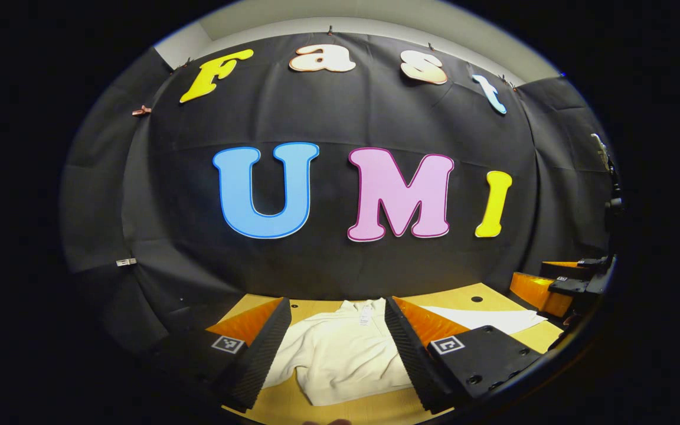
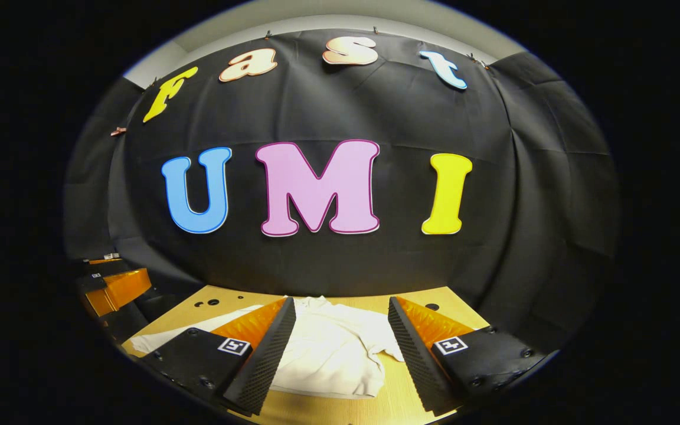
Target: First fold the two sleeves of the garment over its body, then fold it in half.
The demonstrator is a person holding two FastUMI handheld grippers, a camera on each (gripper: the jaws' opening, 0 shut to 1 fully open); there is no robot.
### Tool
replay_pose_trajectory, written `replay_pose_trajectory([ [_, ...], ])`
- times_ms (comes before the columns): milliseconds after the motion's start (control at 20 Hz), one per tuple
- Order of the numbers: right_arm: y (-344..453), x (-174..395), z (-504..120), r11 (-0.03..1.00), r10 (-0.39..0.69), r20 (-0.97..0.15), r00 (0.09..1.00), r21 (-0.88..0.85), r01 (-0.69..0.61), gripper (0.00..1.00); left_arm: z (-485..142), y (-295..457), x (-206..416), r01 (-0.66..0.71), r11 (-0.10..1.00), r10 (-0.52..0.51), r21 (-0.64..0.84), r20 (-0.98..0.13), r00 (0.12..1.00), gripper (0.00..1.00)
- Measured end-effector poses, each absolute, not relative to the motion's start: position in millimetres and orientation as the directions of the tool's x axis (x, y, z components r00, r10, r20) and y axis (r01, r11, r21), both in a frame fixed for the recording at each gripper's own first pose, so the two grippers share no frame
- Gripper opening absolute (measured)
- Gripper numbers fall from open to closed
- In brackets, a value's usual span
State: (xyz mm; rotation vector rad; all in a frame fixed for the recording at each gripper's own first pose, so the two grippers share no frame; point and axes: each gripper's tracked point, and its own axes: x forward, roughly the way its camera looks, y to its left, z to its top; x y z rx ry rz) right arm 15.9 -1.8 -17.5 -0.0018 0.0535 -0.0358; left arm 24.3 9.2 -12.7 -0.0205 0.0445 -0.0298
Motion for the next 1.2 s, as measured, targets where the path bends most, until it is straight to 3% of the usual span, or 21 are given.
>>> replay_pose_trajectory([
  [500,-35.1,27.1,-32.3,0.994,-0.106,-0.086,0.991,-0.011,0.105,0.97,-27.5,11.4,31.8,0.04,0.999,-0.04,-0.007,-0.075,0.996,0.98],
  [1200,-250.8,49.6,-105.8,0.878,-0.465,-0.241,0.852,0.0,0.48,0.97,-55.3,-10.7,51.6,0.057,0.997,-0.048,0.053,-0.163,0.985,0.98],
])
